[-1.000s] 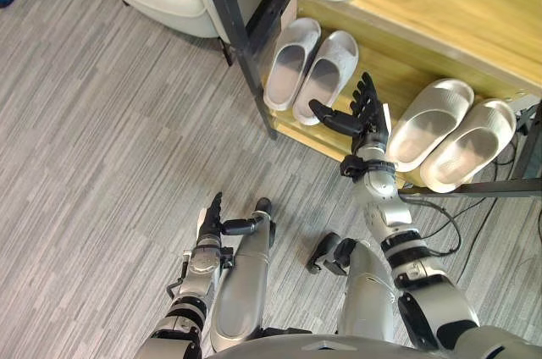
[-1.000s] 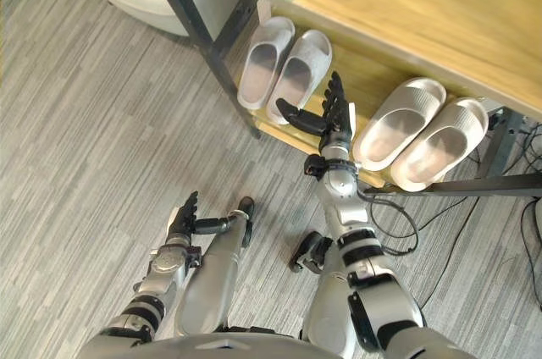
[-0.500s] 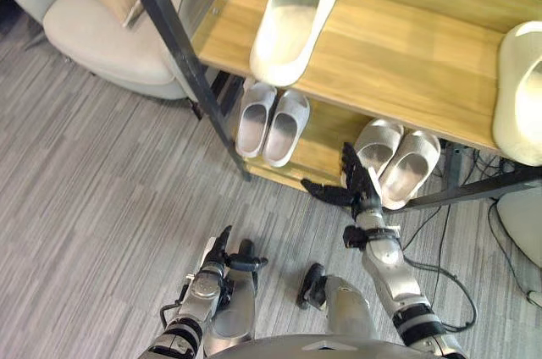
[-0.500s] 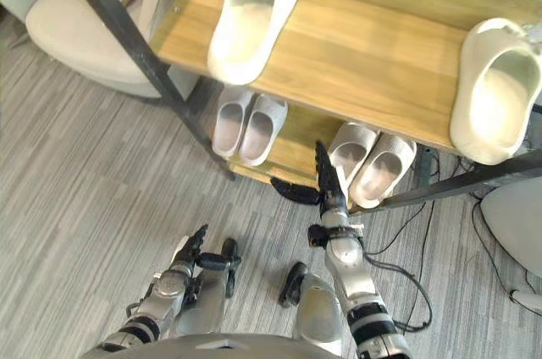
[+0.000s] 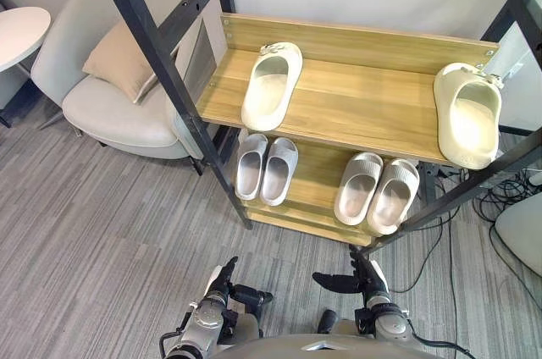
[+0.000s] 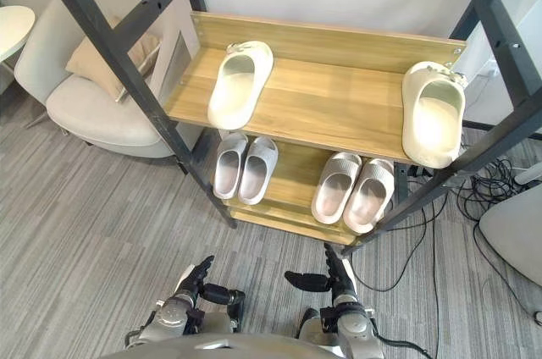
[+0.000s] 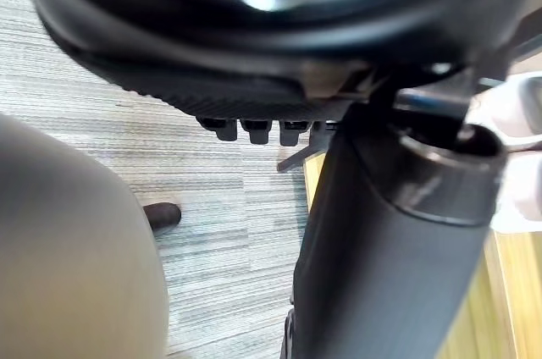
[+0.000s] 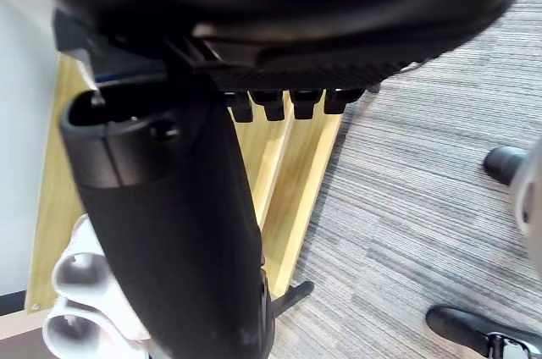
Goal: Organize the slippers on the shoe rack
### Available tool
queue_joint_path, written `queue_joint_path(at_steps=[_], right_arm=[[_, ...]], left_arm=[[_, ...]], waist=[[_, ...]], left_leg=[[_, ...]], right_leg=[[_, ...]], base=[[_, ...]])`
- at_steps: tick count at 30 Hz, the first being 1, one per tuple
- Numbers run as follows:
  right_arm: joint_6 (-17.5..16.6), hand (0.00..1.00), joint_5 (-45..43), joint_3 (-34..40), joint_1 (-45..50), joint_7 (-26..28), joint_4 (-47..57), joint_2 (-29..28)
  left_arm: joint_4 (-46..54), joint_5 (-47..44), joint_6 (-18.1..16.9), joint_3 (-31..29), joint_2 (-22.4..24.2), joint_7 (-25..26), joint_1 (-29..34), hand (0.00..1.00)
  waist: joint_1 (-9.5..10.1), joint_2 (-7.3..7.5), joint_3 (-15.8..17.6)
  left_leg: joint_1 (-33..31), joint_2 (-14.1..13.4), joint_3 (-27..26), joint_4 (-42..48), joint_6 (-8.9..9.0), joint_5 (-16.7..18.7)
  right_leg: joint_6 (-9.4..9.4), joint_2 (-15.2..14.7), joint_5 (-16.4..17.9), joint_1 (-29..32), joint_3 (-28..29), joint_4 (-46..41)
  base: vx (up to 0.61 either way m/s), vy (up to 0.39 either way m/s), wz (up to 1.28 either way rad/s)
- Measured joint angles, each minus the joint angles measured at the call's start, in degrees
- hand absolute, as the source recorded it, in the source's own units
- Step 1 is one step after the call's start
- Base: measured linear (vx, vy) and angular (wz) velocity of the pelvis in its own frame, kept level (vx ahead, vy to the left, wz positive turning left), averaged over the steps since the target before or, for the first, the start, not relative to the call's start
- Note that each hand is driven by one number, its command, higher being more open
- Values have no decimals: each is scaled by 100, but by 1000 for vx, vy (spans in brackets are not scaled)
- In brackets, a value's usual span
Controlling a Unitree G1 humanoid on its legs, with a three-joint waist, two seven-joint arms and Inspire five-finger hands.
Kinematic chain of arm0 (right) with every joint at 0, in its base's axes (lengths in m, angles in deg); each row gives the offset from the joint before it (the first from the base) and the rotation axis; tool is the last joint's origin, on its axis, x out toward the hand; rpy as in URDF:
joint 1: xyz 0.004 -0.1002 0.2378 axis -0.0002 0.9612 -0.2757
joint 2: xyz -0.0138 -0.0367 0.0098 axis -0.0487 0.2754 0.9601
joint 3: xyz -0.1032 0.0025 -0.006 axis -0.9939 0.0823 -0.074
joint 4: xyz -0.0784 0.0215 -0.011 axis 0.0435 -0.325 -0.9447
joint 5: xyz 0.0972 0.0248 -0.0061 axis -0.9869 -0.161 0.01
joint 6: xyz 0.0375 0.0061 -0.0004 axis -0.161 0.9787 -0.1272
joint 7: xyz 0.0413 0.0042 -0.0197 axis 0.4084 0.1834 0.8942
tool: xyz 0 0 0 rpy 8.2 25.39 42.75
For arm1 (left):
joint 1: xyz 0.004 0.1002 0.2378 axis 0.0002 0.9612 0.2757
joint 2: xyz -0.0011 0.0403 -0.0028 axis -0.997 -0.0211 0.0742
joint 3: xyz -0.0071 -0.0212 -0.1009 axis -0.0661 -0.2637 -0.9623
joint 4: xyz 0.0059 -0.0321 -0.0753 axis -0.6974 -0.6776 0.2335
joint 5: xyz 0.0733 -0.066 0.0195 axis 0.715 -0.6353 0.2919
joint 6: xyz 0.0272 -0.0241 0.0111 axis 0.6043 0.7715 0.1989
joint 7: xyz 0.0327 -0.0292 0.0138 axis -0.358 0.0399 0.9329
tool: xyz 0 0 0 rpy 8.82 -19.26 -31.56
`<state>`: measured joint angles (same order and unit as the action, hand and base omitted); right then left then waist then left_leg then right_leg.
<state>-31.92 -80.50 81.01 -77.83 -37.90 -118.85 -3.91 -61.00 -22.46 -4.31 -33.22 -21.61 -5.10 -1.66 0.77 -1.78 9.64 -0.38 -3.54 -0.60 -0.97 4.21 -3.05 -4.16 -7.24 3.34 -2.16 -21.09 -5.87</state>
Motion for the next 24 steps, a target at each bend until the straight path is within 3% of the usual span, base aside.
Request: queue_joint_path(at_steps=[6, 11, 15, 19, 24], right_arm=[[37, 100, -118, 270, 20, 8, -330, -3], [48, 100, -245, 473, 16, 47, -472, -16], [43, 100, -234, 485, -28, 119, -617, 14], [49, 100, -226, 481, -88, 183, -722, 32], [58, 100, -226, 470, -79, 208, -730, 64]], left_arm=[[1013, -579, -4, 883, -173, -222, 234, 100], [2806, -1165, -77, 2219, -721, -878, 393, 100], [3821, -1723, -144, 2986, -905, -1484, 373, 100], [4404, -2009, -145, 3155, -910, -1686, 354, 100], [5502, -2518, -146, 2843, -1006, -1545, 217, 100]], waist=[[-28, -34, -91], [-92, -109, -217], [-129, -169, -320], [-149, -203, -347], [-164, -241, -408]], left_leg=[[127, 5, 1, -186, -30, -83], [260, 34, 12, -284, -73, -114], [427, 45, 6, -382, -81, -113], [513, 33, -19, -394, -88, -90], [550, 26, -53, -394, -91, -72]], right_leg=[[2, 54, -151, -123, 5, 256], [-13, 87, -182, -271, -3, 385], [-14, 106, -182, -435, -3, 490], [-5, 126, -175, -512, 21, 533], [1, 130, -173, -528, 62, 526]], base=[[-35, 12, -1], [0, 0, 0], [44, -5, -1], [19, -9, -4], [4, -3, -3]])
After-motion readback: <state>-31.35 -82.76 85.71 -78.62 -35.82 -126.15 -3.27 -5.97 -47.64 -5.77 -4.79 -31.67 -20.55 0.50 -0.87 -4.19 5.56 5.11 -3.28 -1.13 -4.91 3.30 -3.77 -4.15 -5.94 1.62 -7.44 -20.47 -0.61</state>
